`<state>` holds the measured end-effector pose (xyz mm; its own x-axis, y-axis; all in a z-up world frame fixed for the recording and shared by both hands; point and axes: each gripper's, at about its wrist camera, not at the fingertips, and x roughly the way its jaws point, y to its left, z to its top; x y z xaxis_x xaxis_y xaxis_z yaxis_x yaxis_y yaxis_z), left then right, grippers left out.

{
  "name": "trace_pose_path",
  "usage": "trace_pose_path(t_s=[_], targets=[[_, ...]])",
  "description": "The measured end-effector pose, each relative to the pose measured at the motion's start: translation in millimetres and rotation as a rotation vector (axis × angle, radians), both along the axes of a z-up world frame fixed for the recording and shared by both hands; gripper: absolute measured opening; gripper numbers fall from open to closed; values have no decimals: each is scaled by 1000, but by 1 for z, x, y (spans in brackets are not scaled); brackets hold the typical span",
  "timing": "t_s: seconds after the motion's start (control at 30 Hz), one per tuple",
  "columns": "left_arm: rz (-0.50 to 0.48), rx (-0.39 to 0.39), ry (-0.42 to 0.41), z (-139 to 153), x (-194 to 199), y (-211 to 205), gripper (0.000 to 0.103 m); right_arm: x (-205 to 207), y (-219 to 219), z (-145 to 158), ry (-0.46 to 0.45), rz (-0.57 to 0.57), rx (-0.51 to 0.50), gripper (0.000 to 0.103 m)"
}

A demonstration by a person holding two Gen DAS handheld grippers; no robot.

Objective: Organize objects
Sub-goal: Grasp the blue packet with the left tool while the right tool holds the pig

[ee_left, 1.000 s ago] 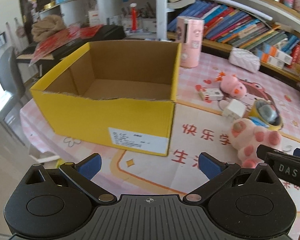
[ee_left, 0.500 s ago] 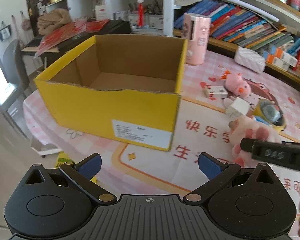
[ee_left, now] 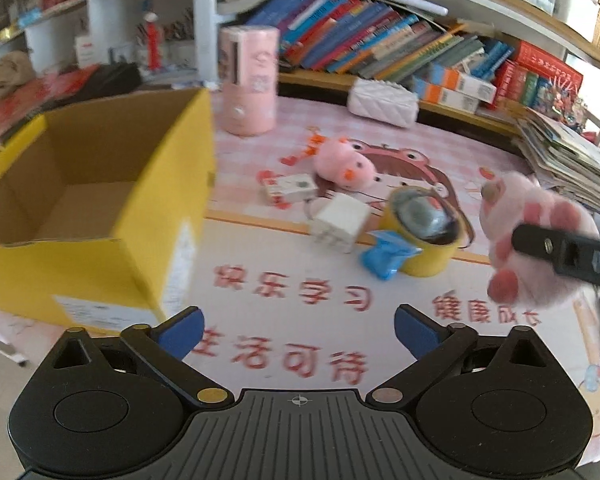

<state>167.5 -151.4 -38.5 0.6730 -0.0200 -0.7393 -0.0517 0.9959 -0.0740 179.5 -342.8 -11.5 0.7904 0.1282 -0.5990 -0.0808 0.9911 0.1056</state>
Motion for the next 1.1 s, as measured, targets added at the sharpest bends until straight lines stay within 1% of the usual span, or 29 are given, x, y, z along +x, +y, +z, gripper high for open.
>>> trace_pose_path(t_s=[0.07, 0.13, 0.2, 0.3, 0.4, 0.47, 0.53, 0.63, 0.7, 0.73, 0.77, 0.83, 0.93, 0.97, 1.0, 1.1], targets=[[-17, -10, 15, -4, 9, -7, 97, -1, -9, -3, 14, -14, -8, 57], [-42, 7, 15, -8, 16, -17, 95, -3, -17, -5, 16, -25, -14, 57], [-58, 29, 14, -11, 21, -24, 88, -4, -23, -8, 16, -39, -22, 57], [-71, 37, 29, -18, 31, -29, 78, 0, -31, -12, 31, -53, -28, 57], [-79, 53, 43, -26, 45, -32, 72, 3, -35, -14, 46, -60, -29, 57], [-91, 51, 43, -26, 52, -34, 70, 5, -36, -15, 47, -62, -34, 57], [-134, 52, 20, -24, 58, -41, 70, 7, -38, -16, 45, -61, -38, 57], [-203, 115, -5, -26, 67, -57, 68, 9, -40, -16, 49, -64, -46, 57], [-223, 165, 14, -32, 74, -65, 58, 9, -41, -17, 52, -68, -53, 57], [-229, 177, 27, -35, 77, -67, 56, 9, -42, -17, 54, -70, -56, 57], [-235, 178, 38, -38, 79, -68, 50, 9, -42, -17, 55, -72, -59, 57], [-242, 176, 48, -41, 82, -69, 47, 9, -43, -17, 54, -77, -66, 57], [-258, 176, 42, -46, 85, -70, 39, 10, -45, -18, 62, -85, -72, 57], [-266, 181, 43, -48, 86, -71, 33, 10, -45, -19, 67, -85, -74, 57], [-275, 179, 45, -49, 87, -71, 30, 10, -45, -20, 72, -85, -77, 57], [-288, 186, 33, -49, 86, -71, 28, 10, -42, -20, 80, -80, -87, 57]])
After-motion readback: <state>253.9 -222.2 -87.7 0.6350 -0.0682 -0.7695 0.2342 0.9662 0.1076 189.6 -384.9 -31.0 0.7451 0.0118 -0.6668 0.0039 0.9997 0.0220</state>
